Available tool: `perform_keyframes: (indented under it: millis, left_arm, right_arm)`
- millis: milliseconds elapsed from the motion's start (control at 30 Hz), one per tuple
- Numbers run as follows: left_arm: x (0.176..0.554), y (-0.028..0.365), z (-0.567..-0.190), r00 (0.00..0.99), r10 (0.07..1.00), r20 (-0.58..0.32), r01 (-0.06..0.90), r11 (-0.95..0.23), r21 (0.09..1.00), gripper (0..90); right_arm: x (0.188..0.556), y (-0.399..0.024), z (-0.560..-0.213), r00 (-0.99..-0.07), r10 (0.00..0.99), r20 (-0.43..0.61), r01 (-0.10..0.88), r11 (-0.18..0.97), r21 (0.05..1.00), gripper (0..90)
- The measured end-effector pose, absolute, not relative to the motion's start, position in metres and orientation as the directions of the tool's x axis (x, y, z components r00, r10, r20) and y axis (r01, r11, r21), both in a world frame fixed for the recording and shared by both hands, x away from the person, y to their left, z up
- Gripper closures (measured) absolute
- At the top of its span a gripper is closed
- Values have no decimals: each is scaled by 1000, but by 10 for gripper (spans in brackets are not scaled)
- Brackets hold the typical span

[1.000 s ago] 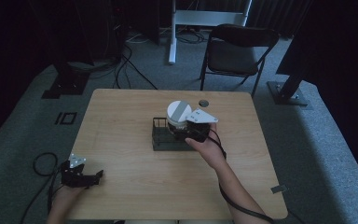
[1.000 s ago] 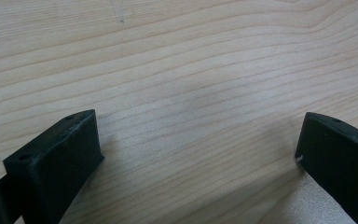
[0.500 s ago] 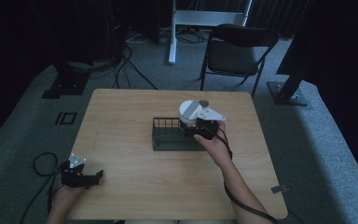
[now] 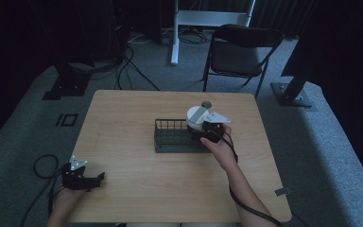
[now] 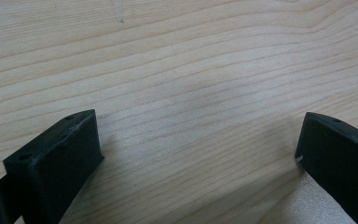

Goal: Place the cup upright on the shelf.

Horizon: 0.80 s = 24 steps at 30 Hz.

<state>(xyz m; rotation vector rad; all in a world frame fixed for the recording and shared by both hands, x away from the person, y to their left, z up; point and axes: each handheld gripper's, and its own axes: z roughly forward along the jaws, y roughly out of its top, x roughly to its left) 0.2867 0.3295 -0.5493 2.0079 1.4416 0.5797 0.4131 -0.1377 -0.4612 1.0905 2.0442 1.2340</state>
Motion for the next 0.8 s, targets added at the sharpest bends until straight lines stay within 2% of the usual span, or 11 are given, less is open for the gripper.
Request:
perform_keyframes:
  millis: [433, 633, 800]
  left_arm:
    - [287, 329, -549, 317, 948, 8, 689, -236, 685, 2]
    - [287, 329, -549, 317, 948, 8, 690, -236, 685, 2]
    - [287, 329, -549, 317, 948, 8, 689, -236, 685, 2]
  right_arm:
    - [416, -136, -473, -559, 829, 34, 438, 260, 860, 184]
    - [415, -136, -474, -558, 830, 26, 429, 261, 865, 184]
    - [410, -133, -476, -562, 827, -18, 403, 294, 867, 183]
